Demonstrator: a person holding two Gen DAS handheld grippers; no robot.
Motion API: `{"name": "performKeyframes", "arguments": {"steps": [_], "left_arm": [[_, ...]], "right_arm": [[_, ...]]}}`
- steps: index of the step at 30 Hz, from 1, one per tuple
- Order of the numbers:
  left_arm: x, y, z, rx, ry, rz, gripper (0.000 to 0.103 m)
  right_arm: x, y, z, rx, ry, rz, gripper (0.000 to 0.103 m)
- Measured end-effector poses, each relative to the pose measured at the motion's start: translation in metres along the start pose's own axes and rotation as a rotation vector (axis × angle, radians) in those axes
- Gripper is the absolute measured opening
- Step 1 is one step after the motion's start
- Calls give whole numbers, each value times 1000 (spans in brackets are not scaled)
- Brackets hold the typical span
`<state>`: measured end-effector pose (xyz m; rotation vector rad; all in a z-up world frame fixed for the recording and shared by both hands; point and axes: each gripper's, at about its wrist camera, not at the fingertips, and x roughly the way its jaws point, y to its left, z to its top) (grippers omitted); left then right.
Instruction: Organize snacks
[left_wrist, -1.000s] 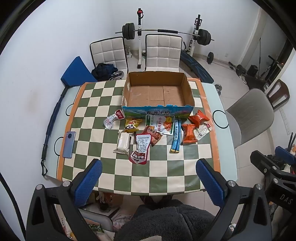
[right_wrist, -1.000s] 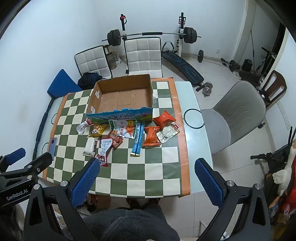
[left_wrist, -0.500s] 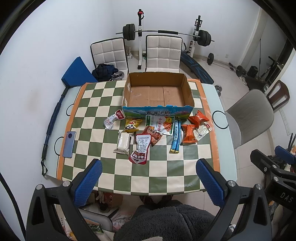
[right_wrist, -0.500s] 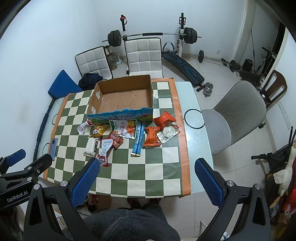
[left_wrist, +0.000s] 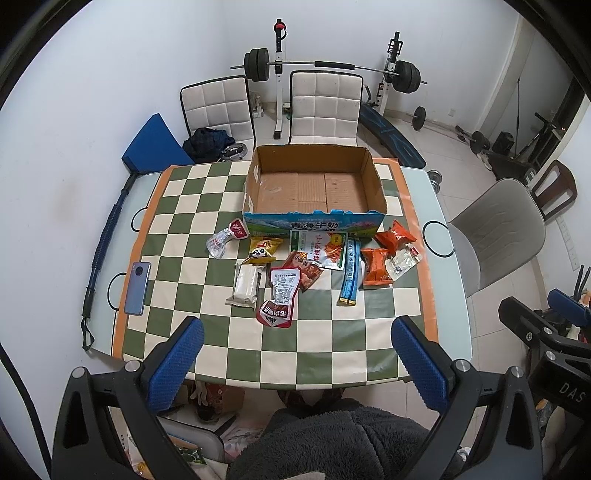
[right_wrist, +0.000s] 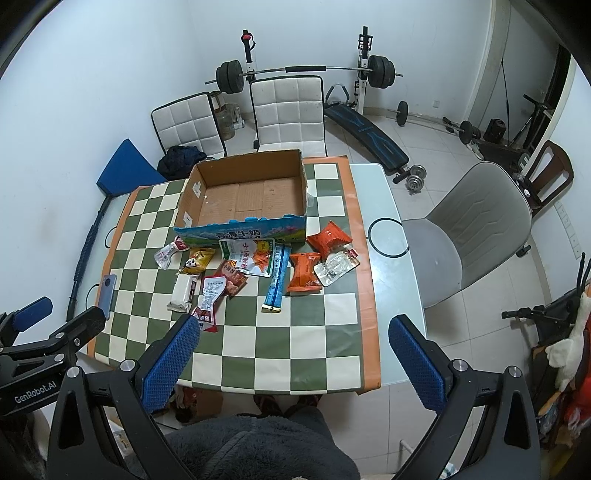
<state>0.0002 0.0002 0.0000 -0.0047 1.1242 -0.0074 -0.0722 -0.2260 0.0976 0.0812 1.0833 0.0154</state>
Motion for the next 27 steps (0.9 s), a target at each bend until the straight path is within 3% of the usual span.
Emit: {"name": "performKeyframes", "arguments": {"steps": [27], "left_arm": [[0,0,0,-3,-3,-3,103]], "right_arm": [[0,1,3,1,2,3,103]]}}
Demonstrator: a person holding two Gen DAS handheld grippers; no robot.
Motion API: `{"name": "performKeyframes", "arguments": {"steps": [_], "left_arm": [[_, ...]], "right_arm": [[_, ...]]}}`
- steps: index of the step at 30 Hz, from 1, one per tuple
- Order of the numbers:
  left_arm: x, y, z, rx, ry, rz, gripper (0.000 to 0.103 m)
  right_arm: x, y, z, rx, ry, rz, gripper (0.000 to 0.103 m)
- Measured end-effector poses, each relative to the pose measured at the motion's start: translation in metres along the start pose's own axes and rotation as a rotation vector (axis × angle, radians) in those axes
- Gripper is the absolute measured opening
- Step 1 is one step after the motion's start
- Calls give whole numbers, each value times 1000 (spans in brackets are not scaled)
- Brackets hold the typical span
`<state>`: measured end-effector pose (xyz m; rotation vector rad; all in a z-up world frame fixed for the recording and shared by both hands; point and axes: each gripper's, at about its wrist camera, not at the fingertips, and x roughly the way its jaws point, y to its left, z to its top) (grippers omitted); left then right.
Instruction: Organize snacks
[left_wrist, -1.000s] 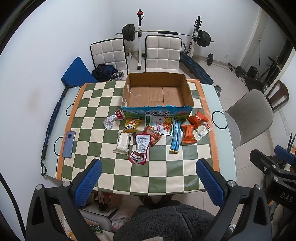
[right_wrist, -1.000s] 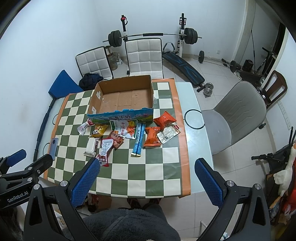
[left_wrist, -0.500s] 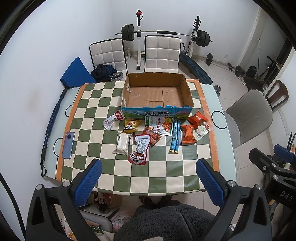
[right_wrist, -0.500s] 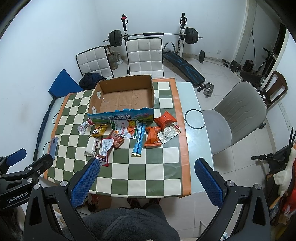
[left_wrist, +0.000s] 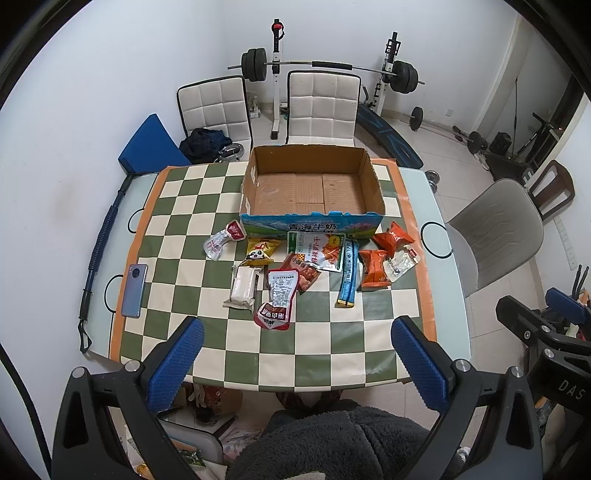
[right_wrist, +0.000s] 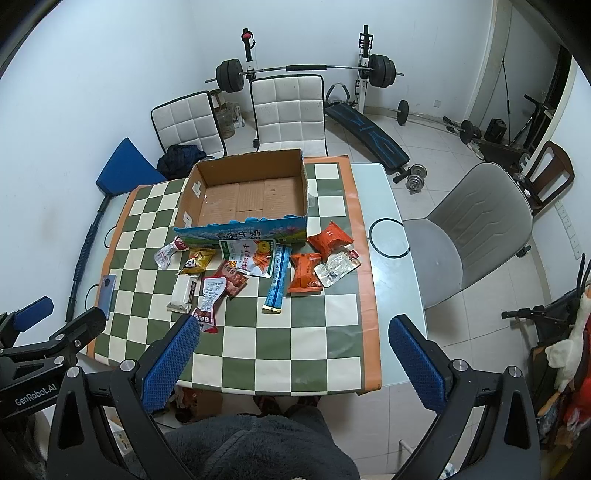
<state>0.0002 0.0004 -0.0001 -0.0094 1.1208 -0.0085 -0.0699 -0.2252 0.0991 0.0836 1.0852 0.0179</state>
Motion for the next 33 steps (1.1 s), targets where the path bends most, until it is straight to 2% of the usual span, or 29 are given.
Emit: {"name": "performKeyframes", "arguments": {"steps": [24,31,33], "left_arm": [[-3,-8,10,-1,0,-3,103],[-5,-10,15,-8,-20,2,103],[13,-10,25,-10,-39,23,103]], "right_arm": [[1,2,2,3,2,5,103],[5,14,9,7,7,17,103],[14,13,10,20,10,29,103]]}}
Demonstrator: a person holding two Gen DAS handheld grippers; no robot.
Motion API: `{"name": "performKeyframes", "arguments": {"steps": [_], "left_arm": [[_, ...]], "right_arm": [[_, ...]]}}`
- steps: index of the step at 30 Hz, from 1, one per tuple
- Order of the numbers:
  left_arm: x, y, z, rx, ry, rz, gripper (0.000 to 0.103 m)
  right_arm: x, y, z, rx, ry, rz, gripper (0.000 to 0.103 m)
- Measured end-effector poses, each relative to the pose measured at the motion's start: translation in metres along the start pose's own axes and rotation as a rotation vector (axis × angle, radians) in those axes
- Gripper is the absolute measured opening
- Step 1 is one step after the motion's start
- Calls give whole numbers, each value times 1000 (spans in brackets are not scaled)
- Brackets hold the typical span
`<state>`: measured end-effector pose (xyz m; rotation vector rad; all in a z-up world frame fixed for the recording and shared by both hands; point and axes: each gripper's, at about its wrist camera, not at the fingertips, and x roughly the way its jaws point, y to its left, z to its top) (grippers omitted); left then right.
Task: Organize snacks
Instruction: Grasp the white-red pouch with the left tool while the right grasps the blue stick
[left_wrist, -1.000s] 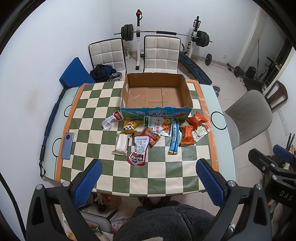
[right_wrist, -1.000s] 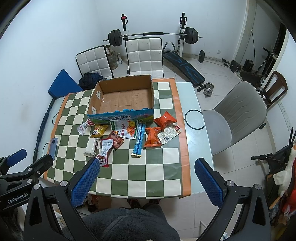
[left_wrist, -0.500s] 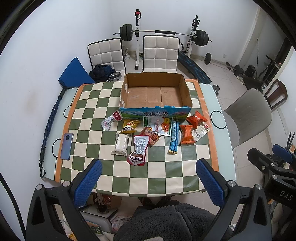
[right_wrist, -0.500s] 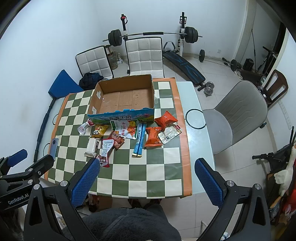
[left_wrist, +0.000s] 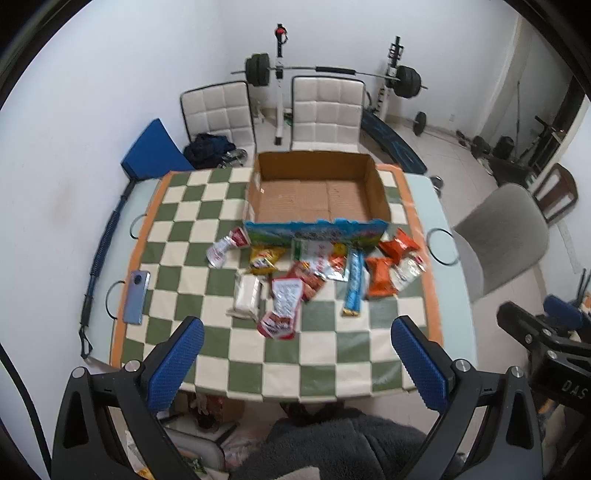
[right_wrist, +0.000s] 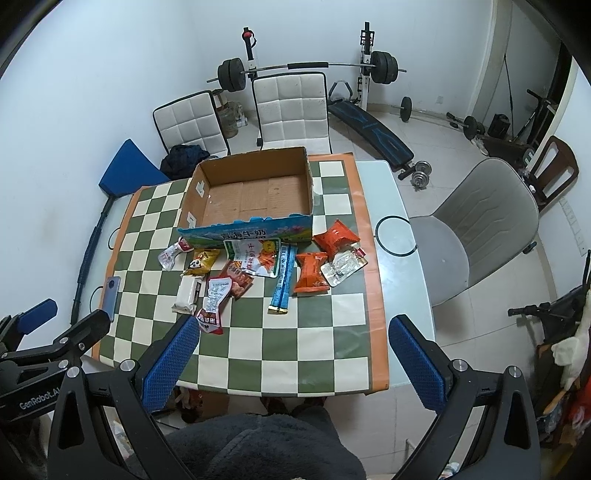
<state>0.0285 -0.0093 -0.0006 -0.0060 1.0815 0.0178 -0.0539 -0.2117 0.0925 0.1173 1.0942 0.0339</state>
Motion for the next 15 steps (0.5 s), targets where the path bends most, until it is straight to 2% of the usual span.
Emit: {"name": "performKeyframes", "arguments": {"steps": [2,3,7,11,15], "left_arm": [[15,4,7,3,2,15,103],[30,13,-1,5,11,20,103],[96,26,4,39,78,56,103],[173,39,-2,66,234,26,103],[251,48,-14,44,396,-50,103]], "right_arm": [[18,-5,1,18,15,26,103],[28,-9,1,27,24,38,103],[93,-19,3,77,94,63,103],[169,-24,4,123,192,72,103],[245,-24,-2,123,293,77,103]]}}
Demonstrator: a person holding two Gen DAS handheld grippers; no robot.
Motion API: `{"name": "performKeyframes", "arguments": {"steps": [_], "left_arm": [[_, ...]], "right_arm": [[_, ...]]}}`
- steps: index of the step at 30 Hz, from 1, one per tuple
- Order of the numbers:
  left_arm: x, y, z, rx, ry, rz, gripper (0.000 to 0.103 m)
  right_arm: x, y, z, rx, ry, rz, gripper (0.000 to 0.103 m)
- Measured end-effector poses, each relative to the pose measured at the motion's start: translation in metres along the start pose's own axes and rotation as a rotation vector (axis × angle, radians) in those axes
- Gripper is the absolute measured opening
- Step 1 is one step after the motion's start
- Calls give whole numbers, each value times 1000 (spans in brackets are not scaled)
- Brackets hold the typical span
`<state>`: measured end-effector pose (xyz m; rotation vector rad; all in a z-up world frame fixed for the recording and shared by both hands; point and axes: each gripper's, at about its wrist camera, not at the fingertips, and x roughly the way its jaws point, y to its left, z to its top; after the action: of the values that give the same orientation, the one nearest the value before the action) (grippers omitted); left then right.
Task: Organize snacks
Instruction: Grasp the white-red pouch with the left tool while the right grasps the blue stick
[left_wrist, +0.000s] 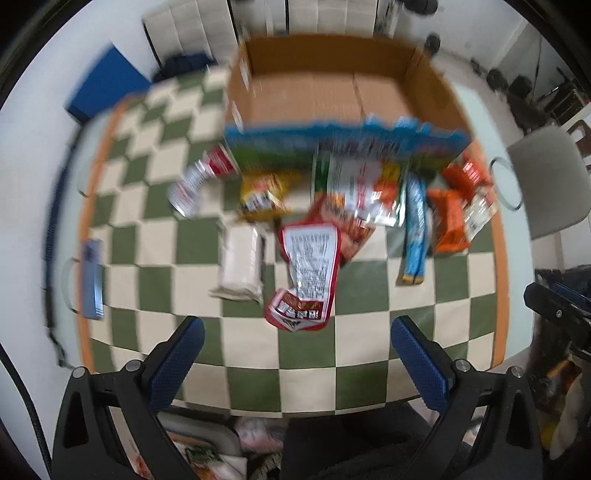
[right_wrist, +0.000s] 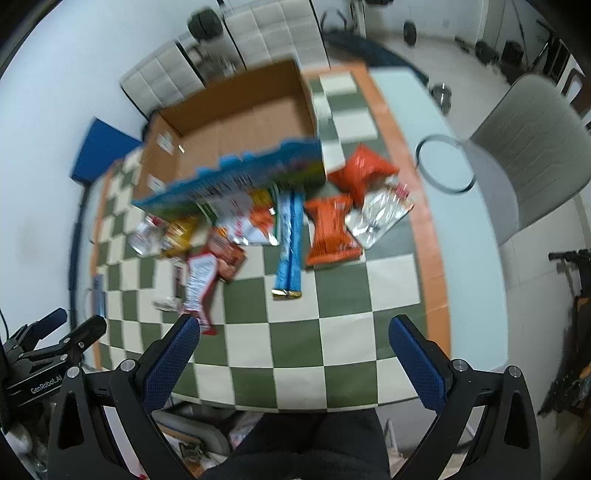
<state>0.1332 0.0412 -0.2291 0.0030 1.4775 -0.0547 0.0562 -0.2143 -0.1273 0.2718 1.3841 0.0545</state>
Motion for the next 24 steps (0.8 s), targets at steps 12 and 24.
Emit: {"name": "performKeyframes", "arguments": {"steps": [12,24], "left_arm": [[142,7,40,-49,297,-123,102],[159,-16,23,-34,321,-25,51]], "right_arm": [[138,7,34,-36,188,-10,103],[204,12,74,-28,250,-45,81]]}}
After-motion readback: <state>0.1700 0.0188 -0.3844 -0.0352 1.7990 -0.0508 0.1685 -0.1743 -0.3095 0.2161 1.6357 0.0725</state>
